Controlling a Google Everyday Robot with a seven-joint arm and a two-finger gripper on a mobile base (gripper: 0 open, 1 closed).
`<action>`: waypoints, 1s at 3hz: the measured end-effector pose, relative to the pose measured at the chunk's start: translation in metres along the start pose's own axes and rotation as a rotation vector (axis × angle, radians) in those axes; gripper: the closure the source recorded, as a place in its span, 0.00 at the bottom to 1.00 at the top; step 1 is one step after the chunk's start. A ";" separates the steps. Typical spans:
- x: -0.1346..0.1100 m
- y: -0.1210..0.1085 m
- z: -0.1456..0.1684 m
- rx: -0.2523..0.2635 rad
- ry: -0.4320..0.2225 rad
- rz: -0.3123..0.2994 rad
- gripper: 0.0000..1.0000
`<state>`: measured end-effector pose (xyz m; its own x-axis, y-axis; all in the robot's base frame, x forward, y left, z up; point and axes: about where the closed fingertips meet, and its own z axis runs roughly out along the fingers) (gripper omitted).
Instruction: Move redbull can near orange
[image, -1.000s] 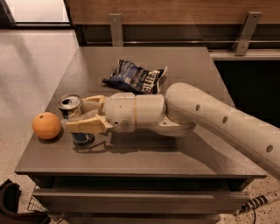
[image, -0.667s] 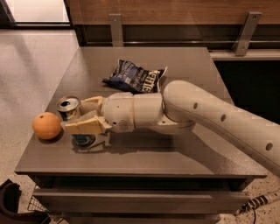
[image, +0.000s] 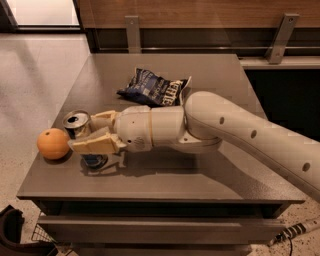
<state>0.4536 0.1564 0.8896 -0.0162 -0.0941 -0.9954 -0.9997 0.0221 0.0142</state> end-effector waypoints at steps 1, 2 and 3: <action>-0.001 0.001 0.002 -0.003 0.000 -0.001 0.42; -0.001 0.003 0.003 -0.007 0.001 -0.003 0.18; -0.002 0.004 0.005 -0.011 0.001 -0.005 0.00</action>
Offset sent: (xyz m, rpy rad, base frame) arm -0.0012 0.0016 0.0005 -0.0004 -0.0011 0.0036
